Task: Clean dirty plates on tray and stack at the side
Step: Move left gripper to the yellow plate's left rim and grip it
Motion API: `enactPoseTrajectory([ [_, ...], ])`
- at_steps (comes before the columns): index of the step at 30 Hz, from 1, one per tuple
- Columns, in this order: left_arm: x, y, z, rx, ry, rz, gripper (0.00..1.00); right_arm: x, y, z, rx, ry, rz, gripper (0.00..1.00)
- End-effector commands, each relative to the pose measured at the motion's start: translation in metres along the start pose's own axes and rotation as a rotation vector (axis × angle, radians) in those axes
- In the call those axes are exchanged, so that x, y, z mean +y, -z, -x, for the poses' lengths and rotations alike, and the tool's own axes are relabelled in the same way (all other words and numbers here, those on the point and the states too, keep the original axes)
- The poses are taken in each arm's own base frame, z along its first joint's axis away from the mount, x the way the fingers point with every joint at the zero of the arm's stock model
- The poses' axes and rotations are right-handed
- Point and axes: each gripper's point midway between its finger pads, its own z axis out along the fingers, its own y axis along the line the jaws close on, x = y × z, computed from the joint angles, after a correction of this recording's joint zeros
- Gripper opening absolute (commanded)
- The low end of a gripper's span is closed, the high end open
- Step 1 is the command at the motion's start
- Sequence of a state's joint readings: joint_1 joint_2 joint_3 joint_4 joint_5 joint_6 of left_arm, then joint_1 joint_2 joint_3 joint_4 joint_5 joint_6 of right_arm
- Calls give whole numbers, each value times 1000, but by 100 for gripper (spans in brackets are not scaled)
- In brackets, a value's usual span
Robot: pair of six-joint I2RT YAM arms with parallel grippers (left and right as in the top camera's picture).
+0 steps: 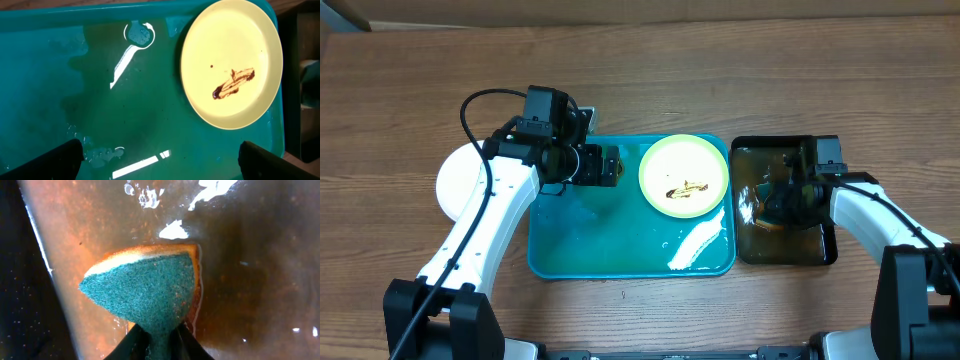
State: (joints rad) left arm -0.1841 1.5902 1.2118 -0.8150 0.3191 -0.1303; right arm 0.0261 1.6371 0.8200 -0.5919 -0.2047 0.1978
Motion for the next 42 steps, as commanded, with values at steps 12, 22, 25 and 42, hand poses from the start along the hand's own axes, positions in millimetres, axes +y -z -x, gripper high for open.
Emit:
enactPoseTrajectory([
  [12, -7, 0, 2, 2, -28, -16, 100, 11, 60, 23, 79, 57, -85, 4],
  [22, -7, 0, 2, 3, -27, -16, 100, -18, 9, -11, 82, 56, -128, 4],
  [25, -8, 0, 2, 3, -27, -20, 100, -19, -5, -14, 47, 62, -102, 13],
  [42, -46, -2, 26, -105, -155, -132, 100, 30, 62, 27, 54, 64, 22, 4],
])
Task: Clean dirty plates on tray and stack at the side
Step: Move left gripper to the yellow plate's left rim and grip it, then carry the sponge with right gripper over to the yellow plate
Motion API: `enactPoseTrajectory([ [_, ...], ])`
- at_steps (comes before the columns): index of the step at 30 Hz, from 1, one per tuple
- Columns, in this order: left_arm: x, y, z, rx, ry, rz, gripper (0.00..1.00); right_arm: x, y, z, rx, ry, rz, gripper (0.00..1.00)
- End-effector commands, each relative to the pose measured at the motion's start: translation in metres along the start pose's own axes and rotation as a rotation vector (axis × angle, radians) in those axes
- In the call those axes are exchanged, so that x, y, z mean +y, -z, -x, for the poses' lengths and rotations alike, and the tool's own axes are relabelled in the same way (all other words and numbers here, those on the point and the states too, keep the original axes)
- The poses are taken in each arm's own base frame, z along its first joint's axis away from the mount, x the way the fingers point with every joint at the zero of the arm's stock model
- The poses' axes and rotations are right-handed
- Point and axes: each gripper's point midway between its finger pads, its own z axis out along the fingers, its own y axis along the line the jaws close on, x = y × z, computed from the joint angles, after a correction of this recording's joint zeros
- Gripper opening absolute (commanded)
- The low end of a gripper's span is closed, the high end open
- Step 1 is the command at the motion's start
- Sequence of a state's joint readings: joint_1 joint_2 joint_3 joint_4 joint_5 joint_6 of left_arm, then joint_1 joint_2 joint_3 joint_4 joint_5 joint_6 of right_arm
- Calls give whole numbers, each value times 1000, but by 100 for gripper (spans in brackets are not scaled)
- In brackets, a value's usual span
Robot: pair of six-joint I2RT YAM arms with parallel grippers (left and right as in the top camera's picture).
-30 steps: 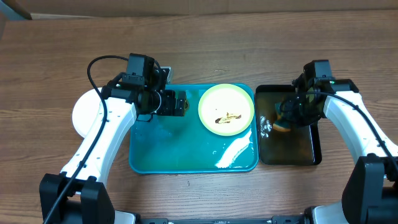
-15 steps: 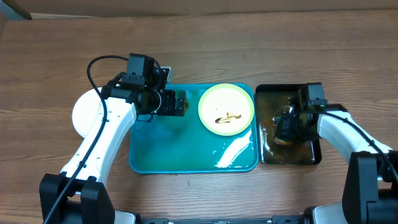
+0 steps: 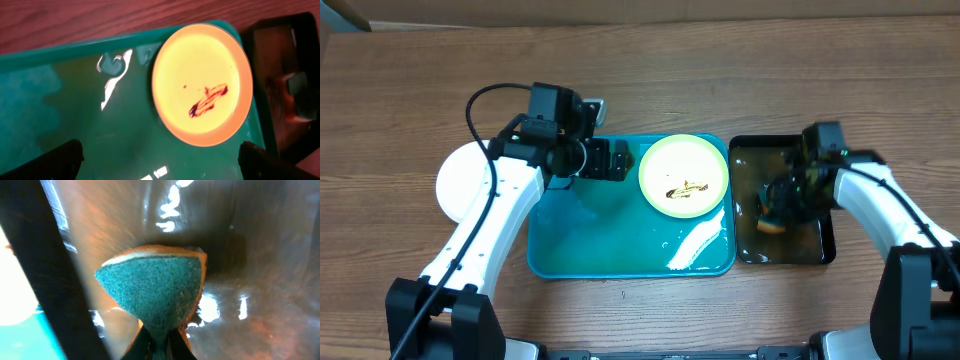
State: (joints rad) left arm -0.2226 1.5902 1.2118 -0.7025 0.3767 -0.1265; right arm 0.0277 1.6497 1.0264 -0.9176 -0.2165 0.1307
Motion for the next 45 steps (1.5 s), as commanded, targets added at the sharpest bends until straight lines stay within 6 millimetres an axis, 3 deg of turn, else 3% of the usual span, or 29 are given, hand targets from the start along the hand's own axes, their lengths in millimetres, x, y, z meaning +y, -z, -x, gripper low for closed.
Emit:
enactPoseTrajectory([
  [1, -21, -4, 10, -31, -108, -49, 98, 20, 35, 27, -80, 28, 38, 4],
  [6, -22, -21, 20, -68, -171, 36, 95, 24, 56, 24, -89, 31, 41, 4],
  [14, -27, -79, 21, -52, -248, 38, 83, 24, 67, 10, -72, 26, 37, 4],
  [19, -16, -111, 13, -14, -235, 44, 72, 22, 67, 0, -31, 20, 28, 4],
  [21, -2, -123, 5, 17, -218, 88, 66, 21, 67, -3, -18, 16, 26, 4],
  [24, 4, -133, -3, 49, -209, 102, 59, 21, 67, -4, -14, 15, 25, 4],
  [29, 11, -136, -18, 108, -193, 118, 23, 21, 67, -4, -15, 15, 25, 4],
  [33, 22, -132, -34, 175, -176, 170, 4, 21, 67, -4, -16, 16, 25, 4],
  [37, 34, -124, -59, 278, -148, 226, 4, 24, 67, -3, -19, 19, 41, 4],
  [41, 36, -117, -79, 363, -126, 231, 4, 53, 67, -12, 8, 156, 162, 4],
  [45, 36, -112, -92, 413, -68, 245, 4, 77, 61, -19, 15, 227, 170, 4],
])
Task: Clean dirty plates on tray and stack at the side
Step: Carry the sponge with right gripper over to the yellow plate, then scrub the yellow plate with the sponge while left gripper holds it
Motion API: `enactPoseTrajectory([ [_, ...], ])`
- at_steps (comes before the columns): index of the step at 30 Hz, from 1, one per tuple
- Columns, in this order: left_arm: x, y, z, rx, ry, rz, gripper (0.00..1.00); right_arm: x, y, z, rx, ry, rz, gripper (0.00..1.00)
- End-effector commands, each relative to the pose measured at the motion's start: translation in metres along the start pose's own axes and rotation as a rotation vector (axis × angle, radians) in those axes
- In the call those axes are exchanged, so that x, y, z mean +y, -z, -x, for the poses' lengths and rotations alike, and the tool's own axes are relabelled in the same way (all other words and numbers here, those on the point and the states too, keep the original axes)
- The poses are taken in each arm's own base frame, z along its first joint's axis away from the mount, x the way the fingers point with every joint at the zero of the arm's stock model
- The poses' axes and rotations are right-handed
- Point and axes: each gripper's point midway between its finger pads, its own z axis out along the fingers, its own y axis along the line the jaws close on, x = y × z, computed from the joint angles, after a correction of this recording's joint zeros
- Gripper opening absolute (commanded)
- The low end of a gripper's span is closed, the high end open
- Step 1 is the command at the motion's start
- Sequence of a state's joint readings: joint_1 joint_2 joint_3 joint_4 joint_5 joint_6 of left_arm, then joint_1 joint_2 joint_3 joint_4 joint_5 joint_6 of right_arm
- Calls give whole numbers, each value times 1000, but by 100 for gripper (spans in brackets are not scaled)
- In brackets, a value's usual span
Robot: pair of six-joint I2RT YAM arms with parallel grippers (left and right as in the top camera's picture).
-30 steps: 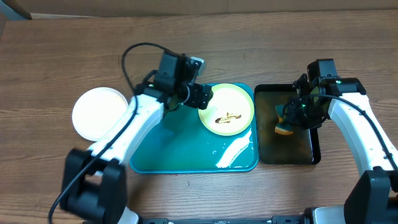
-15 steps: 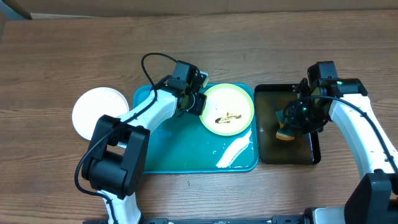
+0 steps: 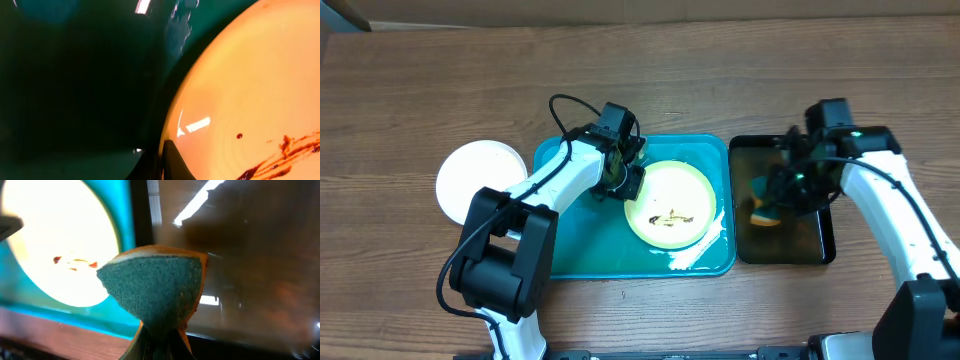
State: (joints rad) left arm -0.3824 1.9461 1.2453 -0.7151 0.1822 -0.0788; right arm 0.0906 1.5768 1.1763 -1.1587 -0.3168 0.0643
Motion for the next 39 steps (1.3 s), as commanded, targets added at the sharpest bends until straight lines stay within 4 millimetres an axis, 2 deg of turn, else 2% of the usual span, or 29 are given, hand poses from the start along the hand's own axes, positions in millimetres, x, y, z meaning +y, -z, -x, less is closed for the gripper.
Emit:
enactPoseTrajectory([
  [1, 10, -11, -22, 80, 46, 58, 4, 41, 4, 2, -40, 122, 67, 4],
  [7, 10, -10, -27, 98, 113, 62, 4, 93, -19, 4, -73, 167, 76, 4],
  [16, 2, -10, -27, 104, 114, 18, 4, 147, -63, 3, -88, 126, 91, 4],
  [20, 2, -10, -27, 104, 114, 18, 4, 156, -88, 3, -65, 29, 89, 4],
  [26, 2, -10, -28, 106, 115, 18, 4, 155, -123, -4, -4, -125, 56, 4],
  [34, 2, -10, -27, 103, 114, 18, 4, 170, -137, -6, -6, -84, 84, 4],
  [39, 2, -10, -27, 103, 117, 18, 4, 154, -151, 1, -42, -91, 1, 4],
])
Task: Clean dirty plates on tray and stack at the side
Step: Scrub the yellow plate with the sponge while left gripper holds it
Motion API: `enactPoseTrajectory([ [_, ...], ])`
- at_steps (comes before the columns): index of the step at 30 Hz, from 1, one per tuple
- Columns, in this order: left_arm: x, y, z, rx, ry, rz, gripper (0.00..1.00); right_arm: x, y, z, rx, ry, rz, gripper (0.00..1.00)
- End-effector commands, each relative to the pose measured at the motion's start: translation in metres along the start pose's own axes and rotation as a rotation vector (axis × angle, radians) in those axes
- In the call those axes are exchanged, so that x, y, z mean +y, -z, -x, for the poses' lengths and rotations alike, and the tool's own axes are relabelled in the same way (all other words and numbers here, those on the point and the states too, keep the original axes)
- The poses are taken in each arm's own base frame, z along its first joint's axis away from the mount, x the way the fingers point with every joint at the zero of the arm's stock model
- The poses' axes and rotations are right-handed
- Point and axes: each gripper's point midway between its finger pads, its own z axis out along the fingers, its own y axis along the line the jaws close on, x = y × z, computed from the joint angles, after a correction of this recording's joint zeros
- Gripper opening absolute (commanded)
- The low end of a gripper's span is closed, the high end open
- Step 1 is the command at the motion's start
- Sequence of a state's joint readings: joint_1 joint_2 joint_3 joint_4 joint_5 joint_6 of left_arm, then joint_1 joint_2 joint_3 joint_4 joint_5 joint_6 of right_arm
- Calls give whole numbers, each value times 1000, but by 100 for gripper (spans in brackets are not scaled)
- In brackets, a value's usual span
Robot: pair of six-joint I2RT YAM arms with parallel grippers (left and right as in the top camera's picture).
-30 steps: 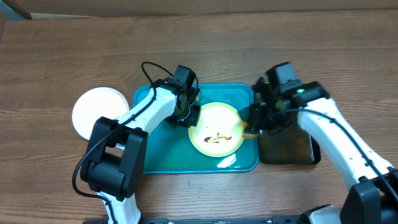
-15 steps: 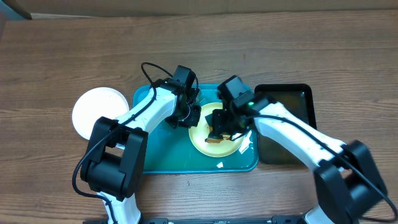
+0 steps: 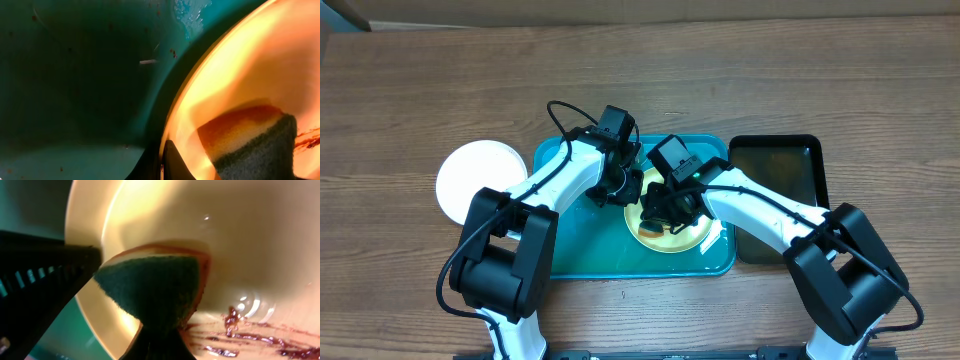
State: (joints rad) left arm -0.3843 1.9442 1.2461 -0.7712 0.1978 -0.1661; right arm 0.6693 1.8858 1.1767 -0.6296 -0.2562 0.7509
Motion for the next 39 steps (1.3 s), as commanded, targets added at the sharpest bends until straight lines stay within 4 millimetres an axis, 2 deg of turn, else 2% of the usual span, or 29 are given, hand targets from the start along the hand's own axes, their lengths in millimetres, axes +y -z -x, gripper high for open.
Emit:
enactPoseTrajectory([
  [1, 6, -12, -12, 48, 23, 29, 4, -9, -12, 9, -30, -14, -58, 4],
  [6, 6, -12, -13, 52, 24, 29, 4, -27, -35, -1, 36, -35, -117, 4],
  [9, 7, -12, -14, 55, 24, 31, 4, -33, -37, -4, 52, -35, -138, 4],
  [14, 7, -12, -16, 63, 25, 32, 4, -61, -23, 3, 34, -63, -239, 4],
  [19, 8, -12, -17, 64, 27, 37, 4, -95, 2, 17, -6, -63, -349, 4],
  [25, 9, -12, -18, 68, 29, 37, 4, -115, 16, 33, -44, -20, -402, 4],
  [29, 9, -11, -19, 73, 30, 38, 4, -107, 16, 33, -20, 74, -367, 4],
  [31, 9, -11, -19, 73, 30, 38, 4, -91, 21, 31, 5, 134, -298, 4],
  [35, 9, -11, -19, 74, 30, 38, 4, -66, 47, 39, -48, 176, -220, 4],
  [39, 9, -11, -19, 73, 30, 38, 4, -54, 67, 46, -100, 288, -192, 4],
])
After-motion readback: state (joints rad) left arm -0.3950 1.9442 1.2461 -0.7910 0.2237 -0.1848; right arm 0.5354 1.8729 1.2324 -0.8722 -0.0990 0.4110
